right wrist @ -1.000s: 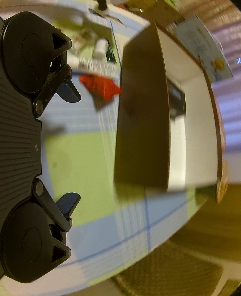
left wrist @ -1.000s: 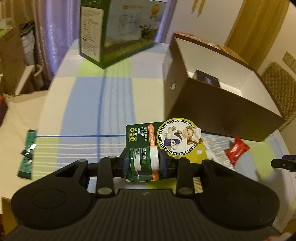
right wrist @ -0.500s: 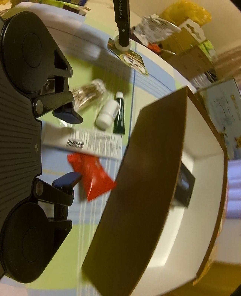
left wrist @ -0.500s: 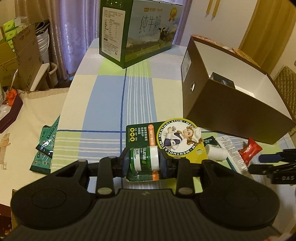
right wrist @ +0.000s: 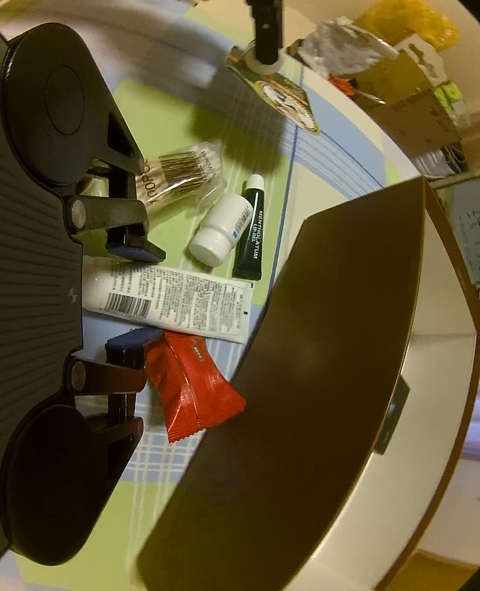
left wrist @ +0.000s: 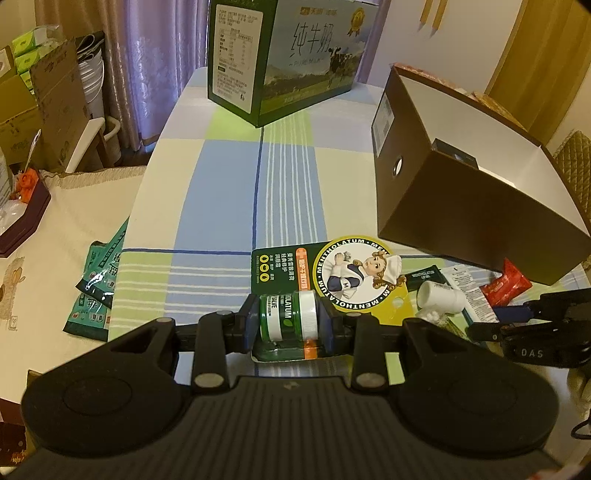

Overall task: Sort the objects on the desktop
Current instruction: 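Grasp the white tube with the right tool while the left tool holds the card, then carry the lip balm card and white tube over the brown box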

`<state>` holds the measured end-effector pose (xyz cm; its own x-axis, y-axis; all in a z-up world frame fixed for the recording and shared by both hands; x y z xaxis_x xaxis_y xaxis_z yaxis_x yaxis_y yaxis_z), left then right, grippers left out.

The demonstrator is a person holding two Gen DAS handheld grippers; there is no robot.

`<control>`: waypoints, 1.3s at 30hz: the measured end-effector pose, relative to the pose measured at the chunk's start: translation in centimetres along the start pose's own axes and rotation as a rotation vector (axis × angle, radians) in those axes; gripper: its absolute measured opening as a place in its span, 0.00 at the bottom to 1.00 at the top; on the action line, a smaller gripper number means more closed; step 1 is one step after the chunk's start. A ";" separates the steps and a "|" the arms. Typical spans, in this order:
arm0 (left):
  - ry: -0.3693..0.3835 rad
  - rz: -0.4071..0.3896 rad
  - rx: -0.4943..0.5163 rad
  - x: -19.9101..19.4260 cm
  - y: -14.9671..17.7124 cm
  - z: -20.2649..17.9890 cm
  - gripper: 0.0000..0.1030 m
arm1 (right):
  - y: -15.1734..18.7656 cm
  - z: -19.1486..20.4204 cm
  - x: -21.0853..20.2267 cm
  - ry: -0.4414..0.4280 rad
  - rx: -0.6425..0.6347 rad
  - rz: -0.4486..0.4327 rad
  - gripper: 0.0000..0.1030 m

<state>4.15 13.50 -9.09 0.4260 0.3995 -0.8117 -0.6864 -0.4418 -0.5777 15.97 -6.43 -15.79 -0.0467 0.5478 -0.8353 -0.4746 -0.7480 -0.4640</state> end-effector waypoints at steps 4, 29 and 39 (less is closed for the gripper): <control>-0.001 0.002 0.007 0.1 -0.1 -0.4 0.28 | 0.2 0.9 0.1 0.037 -0.057 0.017 0.33; 0.016 -0.013 0.035 -1.8 1.2 -2.8 0.28 | 4.6 -0.9 -3.3 -0.015 -0.064 0.045 0.31; 0.018 -0.044 0.035 -3.7 1.3 -3.4 0.28 | 5.7 -1.3 -7.2 -0.056 -0.050 -0.017 0.30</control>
Point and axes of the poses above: each gripper's, at about its wrist camera, not at the fingertips, and x roughly the way its jaws point, z to its left, y to its underside, the point moved 2 cm from there along x, roughly the way its jaws point, and after that the axes turned 15 degrees about -y, right-handed, at the moved point
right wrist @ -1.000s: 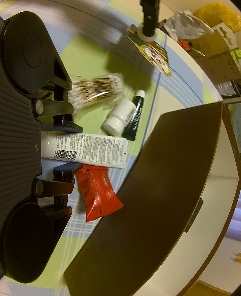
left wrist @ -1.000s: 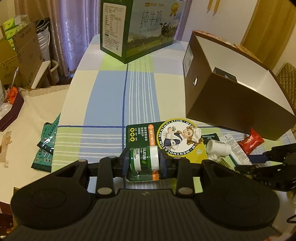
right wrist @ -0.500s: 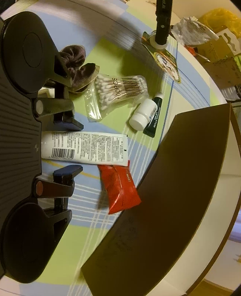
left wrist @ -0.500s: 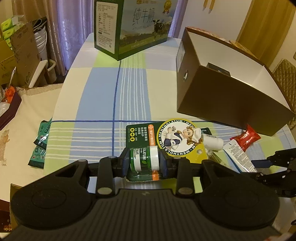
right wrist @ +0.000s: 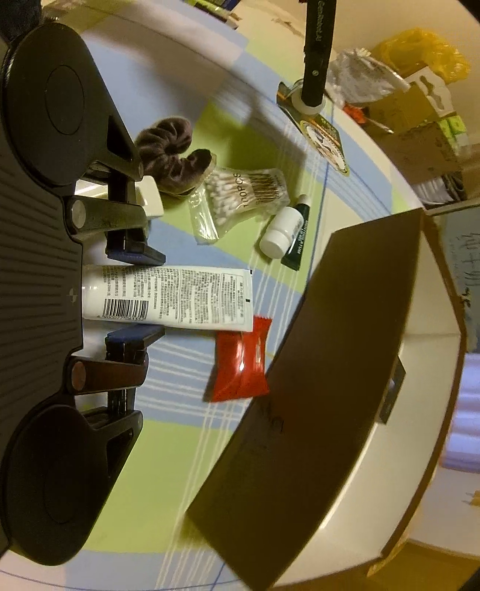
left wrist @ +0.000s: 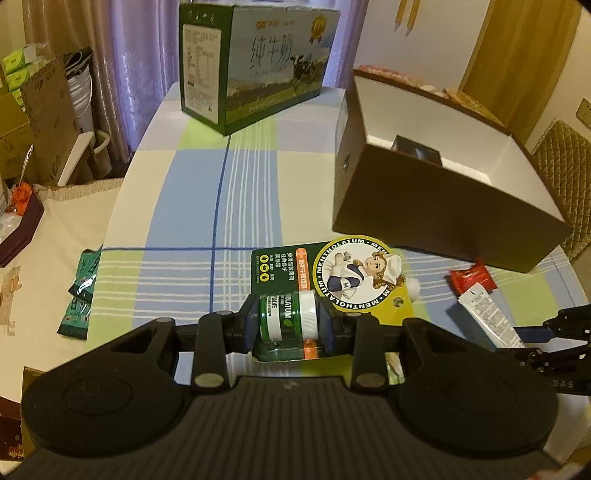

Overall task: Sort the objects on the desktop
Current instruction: 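Carry the lip balm card and white tube over the brown box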

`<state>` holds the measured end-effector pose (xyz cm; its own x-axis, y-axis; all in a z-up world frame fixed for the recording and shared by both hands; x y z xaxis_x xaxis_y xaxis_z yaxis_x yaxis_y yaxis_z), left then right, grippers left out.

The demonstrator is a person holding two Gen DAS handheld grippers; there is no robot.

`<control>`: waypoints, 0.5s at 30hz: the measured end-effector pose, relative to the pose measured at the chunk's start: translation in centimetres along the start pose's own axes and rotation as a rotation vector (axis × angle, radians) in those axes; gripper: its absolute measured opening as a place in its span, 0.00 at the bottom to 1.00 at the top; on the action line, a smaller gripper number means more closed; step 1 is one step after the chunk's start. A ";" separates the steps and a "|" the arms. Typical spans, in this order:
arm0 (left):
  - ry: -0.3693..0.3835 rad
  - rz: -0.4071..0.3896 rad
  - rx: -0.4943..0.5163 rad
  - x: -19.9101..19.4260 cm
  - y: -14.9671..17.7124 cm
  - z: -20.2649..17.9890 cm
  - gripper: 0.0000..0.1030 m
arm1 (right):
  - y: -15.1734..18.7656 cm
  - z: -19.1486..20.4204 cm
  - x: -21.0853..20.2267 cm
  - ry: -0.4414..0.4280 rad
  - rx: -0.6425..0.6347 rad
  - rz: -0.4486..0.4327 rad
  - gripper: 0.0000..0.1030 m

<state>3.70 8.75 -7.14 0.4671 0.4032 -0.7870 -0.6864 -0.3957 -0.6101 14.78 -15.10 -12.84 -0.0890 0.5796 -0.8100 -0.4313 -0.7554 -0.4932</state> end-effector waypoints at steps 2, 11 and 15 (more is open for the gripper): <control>0.006 -0.016 0.003 -0.7 -0.3 -0.3 0.28 | 0.3 -0.3 -1.1 -0.004 0.019 -0.014 0.30; 0.057 -0.112 0.061 -4.1 -3.0 -2.7 0.28 | 0.1 -3.0 -7.9 0.017 0.130 -0.141 0.30; 0.103 -0.163 0.098 -5.0 -5.1 -4.9 0.28 | -1.4 -4.1 -10.6 0.028 0.166 -0.223 0.30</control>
Point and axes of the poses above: each gripper's, at about its wrist camera, not at the fingertips, and x roughly the way its jaws point, z to its left, y to its underside, the point moved 2 cm from there along x, roughly the way its jaws point, and after that the axes turned 15 degrees about -y, right-handed, at the moved point
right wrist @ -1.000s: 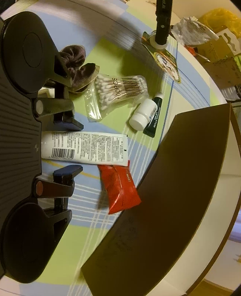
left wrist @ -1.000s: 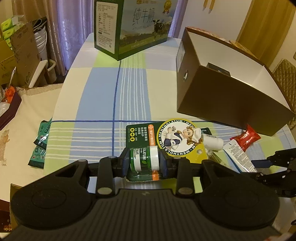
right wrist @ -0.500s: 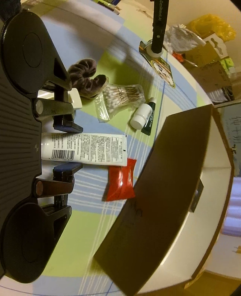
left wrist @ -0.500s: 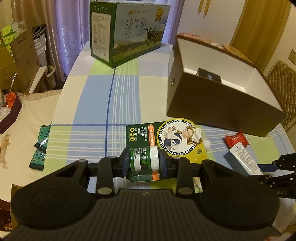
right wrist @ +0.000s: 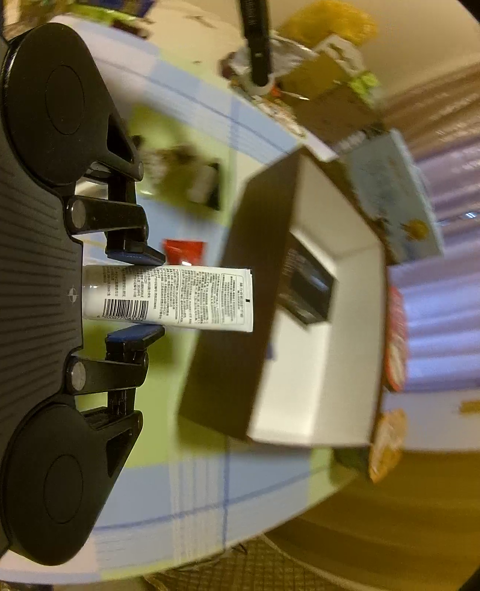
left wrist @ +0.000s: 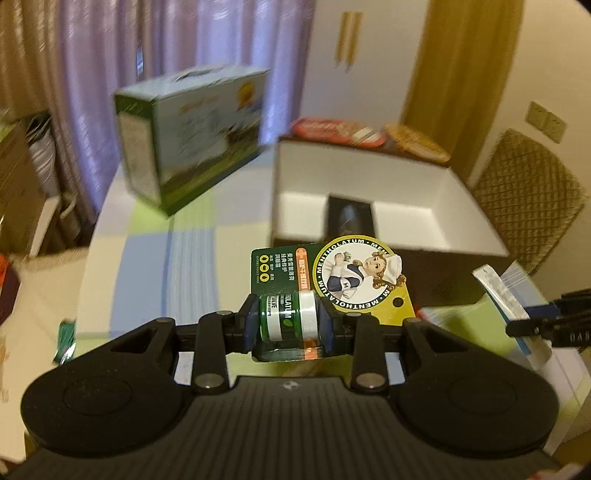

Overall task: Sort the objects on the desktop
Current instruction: 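Carry the lip balm card and white tube over the brown box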

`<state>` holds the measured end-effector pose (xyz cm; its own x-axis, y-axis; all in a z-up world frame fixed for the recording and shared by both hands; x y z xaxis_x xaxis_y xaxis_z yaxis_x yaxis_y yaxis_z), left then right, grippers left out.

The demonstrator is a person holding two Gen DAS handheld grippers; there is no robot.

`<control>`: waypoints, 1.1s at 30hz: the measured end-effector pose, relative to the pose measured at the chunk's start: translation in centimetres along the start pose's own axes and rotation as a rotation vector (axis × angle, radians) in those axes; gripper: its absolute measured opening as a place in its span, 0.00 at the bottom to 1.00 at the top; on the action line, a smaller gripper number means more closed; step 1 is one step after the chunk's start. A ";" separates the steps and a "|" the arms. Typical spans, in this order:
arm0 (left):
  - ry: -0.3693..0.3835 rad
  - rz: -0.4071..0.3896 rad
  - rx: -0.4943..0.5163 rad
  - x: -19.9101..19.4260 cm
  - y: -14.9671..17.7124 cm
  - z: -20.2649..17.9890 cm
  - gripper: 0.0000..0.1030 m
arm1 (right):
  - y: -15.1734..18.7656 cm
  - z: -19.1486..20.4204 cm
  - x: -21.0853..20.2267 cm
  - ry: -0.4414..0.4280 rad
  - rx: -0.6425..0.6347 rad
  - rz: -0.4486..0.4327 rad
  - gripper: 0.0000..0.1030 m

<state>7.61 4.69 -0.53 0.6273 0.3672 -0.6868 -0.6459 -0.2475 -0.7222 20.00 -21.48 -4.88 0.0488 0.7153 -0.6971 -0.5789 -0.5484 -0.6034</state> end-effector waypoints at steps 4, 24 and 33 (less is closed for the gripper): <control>0.041 -0.026 0.026 0.9 -2.5 -2.4 0.28 | -2.6 -0.6 -1.0 -0.005 0.023 -0.062 0.31; 0.084 0.092 0.090 13.5 -11.4 -12.6 0.28 | -13.1 -8.2 6.6 0.080 0.209 -0.083 0.31; 0.002 0.166 0.123 20.1 -12.9 -14.7 0.28 | -15.4 -11.4 11.3 0.131 0.195 0.011 0.31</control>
Point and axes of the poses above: each gripper's, at about its wrist camera, not at the fingertips, and x roughly the way its jaws point, z to its left, y to its underside, the point moved 2 cm from there along x, roughly the way its jaws point, and after that the axes turned 15 degrees about -y, right-handed, at the moved point
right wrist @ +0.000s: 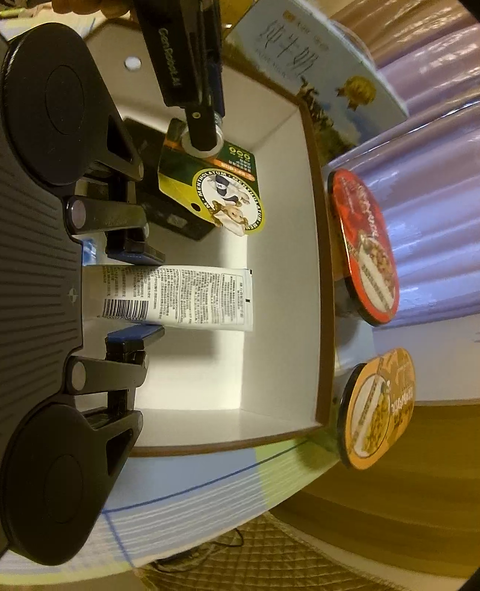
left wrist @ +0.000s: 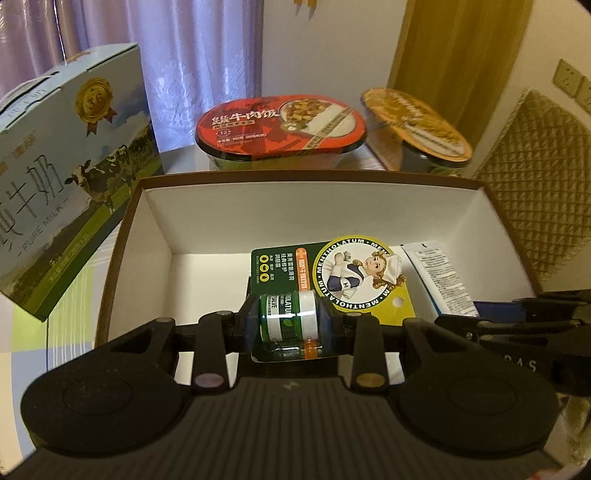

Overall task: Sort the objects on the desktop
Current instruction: 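Carry the lip balm card and white tube over the brown box, then release the white tube with the right tool while the left releases the card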

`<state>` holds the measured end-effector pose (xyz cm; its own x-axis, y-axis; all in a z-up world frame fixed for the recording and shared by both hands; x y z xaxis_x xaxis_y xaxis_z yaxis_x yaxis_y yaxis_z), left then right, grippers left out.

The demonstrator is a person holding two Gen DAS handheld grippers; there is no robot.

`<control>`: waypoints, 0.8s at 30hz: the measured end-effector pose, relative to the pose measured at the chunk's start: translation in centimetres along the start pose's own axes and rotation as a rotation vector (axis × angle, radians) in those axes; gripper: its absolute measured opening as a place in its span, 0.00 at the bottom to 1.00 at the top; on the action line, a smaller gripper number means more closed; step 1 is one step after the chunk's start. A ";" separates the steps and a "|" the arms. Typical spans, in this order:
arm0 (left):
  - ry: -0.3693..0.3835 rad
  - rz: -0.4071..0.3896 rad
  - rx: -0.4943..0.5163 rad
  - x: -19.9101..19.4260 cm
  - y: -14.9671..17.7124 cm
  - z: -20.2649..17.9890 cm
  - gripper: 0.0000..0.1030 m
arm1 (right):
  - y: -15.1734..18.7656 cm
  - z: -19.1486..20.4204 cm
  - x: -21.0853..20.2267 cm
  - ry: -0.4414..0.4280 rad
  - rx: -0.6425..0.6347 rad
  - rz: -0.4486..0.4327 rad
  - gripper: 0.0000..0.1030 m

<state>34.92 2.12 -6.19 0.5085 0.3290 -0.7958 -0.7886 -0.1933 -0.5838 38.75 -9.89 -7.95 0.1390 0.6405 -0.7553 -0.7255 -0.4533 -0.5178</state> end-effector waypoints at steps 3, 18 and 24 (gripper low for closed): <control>-0.017 0.017 0.007 1.6 -0.5 -0.4 0.28 | -0.8 -0.5 1.3 0.018 -0.018 0.025 0.31; -0.022 0.039 -0.019 3.5 -1.1 0.2 0.46 | -1.5 -1.1 4.1 0.032 -0.055 0.069 0.31; -0.019 0.039 -0.029 3.0 -0.9 0.7 0.53 | -1.7 -0.8 3.4 -0.023 -0.076 0.030 0.42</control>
<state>36.89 3.93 -7.97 0.4704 0.3381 -0.8151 -0.7971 -0.2334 -0.5569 40.97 -7.44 -9.99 0.1022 0.6395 -0.7619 -0.6756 -0.5175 -0.5250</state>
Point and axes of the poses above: each gripper's, at about its wrist camera, not at the fingertips, and x roughly the way its jaws point, z to its left, y to its underside, the point moved 2 cm from there along x, roughly the way its jaws point, and after that the axes turned 15 degrees about -y, right-handed, at the moved point
